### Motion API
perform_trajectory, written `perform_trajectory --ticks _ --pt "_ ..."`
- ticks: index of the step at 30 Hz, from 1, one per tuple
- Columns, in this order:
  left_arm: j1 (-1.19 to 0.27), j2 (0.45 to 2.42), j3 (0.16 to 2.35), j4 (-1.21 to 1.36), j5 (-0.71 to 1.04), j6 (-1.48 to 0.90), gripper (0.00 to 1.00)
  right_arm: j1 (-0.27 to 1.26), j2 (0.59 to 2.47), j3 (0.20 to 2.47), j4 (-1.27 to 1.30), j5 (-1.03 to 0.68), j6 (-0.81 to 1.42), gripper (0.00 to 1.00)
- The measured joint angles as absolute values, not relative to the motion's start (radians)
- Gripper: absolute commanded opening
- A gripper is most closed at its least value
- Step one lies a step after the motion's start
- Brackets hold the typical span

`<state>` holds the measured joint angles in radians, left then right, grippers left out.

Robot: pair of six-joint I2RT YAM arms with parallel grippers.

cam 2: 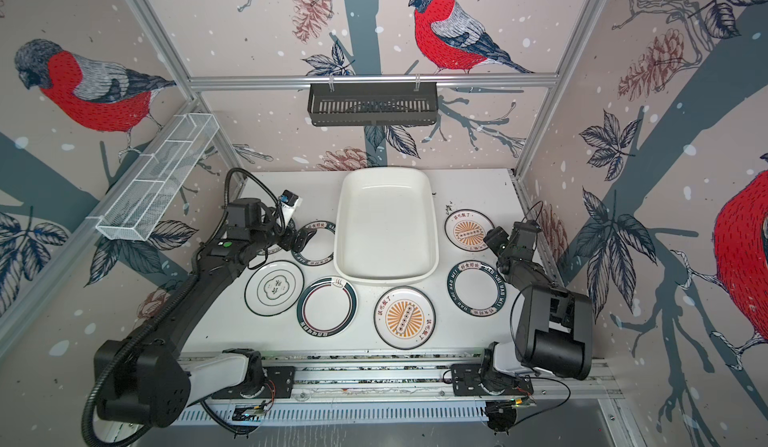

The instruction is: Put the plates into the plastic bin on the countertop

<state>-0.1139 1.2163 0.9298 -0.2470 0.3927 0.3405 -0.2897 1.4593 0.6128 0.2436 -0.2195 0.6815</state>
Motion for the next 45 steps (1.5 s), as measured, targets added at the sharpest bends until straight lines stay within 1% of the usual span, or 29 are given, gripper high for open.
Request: perform_trajectory --ticks 3,9,12,16,24,36,45 --pt "-0.114 1.224 0.94 -0.255 0.401 0.34 0.97 -0.332 1.495 0.599 0.249 -0.278 0.688 0.67" --pt "-0.114 1.248 0.959 -0.274 0.426 0.34 0.97 -0.371 1.556 0.6 0.27 -0.355 0.703 0.67" --pt "-0.114 1.253 0.96 -0.276 0.432 0.339 0.97 -0.385 1.601 0.615 0.287 -0.398 0.704 0.65" --pt "-0.114 1.256 0.963 -0.277 0.445 0.339 0.97 -0.401 1.658 0.636 0.336 -0.455 0.71 0.58" --pt "-0.115 1.259 0.963 -0.278 0.451 0.339 0.97 -0.413 1.75 0.661 0.451 -0.547 0.739 0.55" --pt "-0.115 1.263 0.949 -0.276 0.469 0.335 0.97 -0.39 1.806 0.703 0.474 -0.579 0.759 0.48" --pt "-0.115 1.255 0.944 -0.275 0.47 0.328 0.97 -0.374 1.827 0.724 0.457 -0.568 0.759 0.35"
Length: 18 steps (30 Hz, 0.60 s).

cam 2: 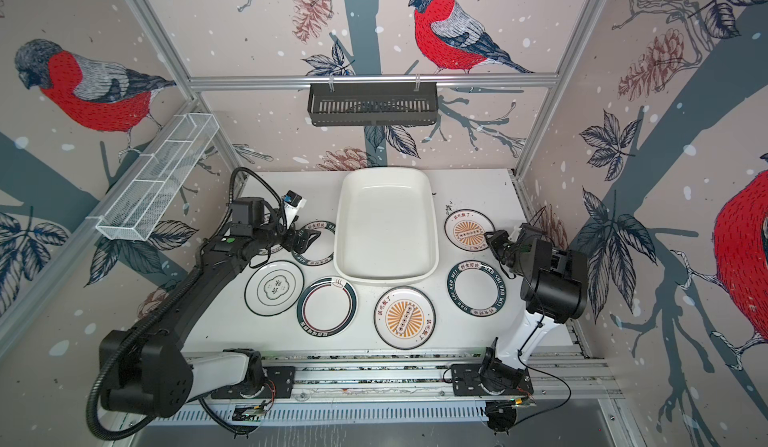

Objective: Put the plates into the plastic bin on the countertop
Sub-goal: 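Grasp the orange sunburst plate's edge with the right gripper and lift it upright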

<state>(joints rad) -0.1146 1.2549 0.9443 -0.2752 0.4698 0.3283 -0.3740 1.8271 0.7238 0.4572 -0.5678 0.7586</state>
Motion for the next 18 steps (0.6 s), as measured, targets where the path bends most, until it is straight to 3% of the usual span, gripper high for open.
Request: perform_trajectory --ticks 18 --pt "-0.115 1.221 0.919 -0.274 0.473 0.318 0.97 -0.38 1.833 0.71 0.46 -0.565 0.764 0.15"
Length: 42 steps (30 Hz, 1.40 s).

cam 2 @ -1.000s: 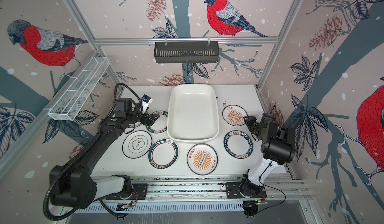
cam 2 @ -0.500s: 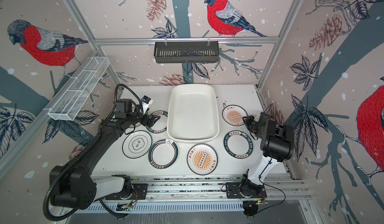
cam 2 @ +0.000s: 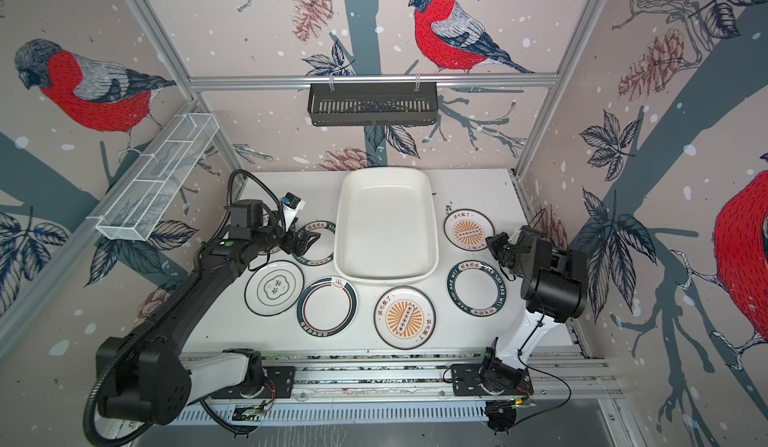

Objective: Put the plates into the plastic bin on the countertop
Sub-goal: 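Grasp the orange sunburst plate's edge with the right gripper and lift it upright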

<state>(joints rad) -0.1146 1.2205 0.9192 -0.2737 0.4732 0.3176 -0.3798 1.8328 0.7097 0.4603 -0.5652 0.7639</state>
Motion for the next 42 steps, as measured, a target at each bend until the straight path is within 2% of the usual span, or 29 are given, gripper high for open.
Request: perform_trajectory --ticks 16,42 --pt "-0.115 1.216 0.938 -0.278 0.47 0.318 0.97 -0.382 1.818 0.683 0.502 -0.629 0.814 0.04" --pt "-0.115 1.223 0.984 -0.301 0.471 0.312 0.97 -0.344 1.535 0.673 0.435 -0.635 0.866 0.04"
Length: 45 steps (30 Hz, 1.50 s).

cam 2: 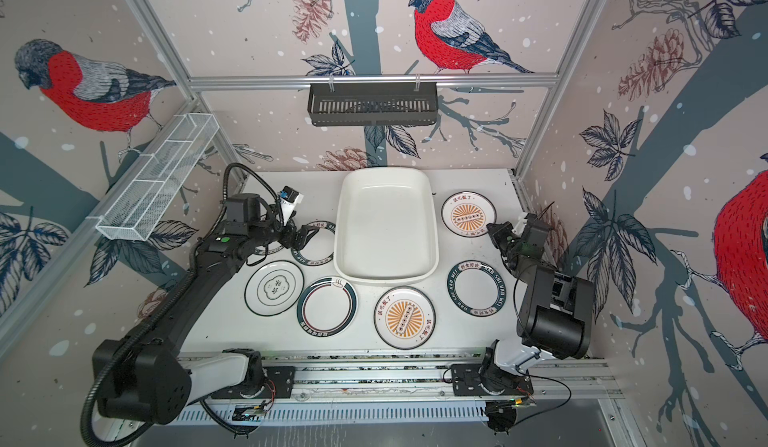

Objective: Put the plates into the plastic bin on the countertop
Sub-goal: 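Grasp the orange sunburst plate's edge with the right gripper and lift it upright, then carry the sunburst plate into the white tray and lower it flat with the right gripper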

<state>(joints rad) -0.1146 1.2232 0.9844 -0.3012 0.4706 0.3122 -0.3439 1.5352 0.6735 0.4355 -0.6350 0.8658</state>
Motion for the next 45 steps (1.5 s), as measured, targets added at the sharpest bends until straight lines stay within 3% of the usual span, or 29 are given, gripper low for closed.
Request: perform_trajectory --ticks 7,16,31,45 --pt "-0.115 1.208 0.985 -0.302 0.471 0.313 0.97 -0.244 1.447 0.73 0.352 -0.594 0.859 0.05" --pt "-0.115 1.185 1.026 -0.326 0.478 0.313 0.97 -0.004 1.451 0.873 0.262 -0.513 0.837 0.05" --pt "-0.115 1.114 1.05 -0.425 0.489 0.295 0.97 0.289 1.754 1.11 0.264 -0.395 0.871 0.06" --pt "-0.115 1.055 1.012 -0.438 0.532 0.266 0.97 0.375 2.045 1.301 0.271 -0.311 0.915 0.06"
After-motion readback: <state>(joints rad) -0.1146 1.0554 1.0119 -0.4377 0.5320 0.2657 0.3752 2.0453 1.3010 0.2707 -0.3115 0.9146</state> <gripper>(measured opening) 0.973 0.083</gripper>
